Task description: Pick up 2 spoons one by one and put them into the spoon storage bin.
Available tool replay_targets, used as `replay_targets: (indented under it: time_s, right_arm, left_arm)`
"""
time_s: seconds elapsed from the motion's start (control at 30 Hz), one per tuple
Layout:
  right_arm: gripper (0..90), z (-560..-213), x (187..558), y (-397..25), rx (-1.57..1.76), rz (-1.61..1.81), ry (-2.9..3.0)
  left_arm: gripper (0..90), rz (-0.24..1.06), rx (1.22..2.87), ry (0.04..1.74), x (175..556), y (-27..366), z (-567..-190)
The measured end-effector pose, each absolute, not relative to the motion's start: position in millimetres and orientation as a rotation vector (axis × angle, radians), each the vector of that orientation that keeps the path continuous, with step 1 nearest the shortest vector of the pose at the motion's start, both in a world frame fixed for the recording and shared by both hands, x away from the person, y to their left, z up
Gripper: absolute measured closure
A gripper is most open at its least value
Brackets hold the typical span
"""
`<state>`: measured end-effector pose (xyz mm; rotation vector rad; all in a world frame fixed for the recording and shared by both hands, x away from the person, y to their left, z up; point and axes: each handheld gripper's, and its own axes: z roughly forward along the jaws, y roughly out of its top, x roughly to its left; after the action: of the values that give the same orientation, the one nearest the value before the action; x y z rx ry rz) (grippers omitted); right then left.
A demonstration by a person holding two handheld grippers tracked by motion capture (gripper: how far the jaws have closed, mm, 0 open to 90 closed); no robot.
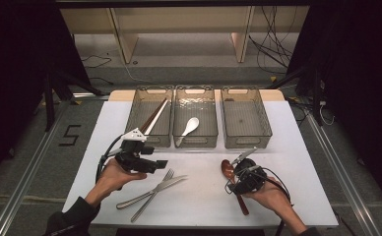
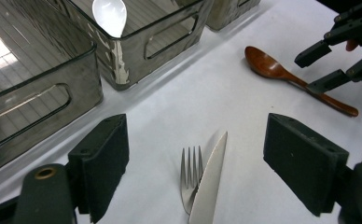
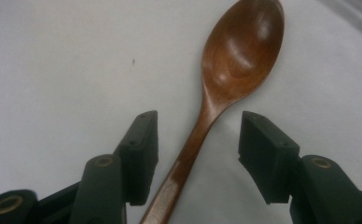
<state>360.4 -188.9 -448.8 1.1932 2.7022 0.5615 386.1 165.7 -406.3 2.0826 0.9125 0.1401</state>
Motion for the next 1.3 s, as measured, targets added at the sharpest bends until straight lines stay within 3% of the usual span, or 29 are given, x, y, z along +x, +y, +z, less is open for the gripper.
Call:
replay_targets:
  time_s: [0.97,1.3]
  right_arm:
    - [81.1,-458.2,367.9,-182.0,1.157,0.414,2.747]
    - [82.2,-453.2,367.2,-184.6,1.139,0.473,2.733]
  left_arm:
    - [19.2,0.164,2.072,0.894,366.7,181.0,-411.4]
    - [19.5,0.175,2.056,0.904,364.3,184.6,-413.1]
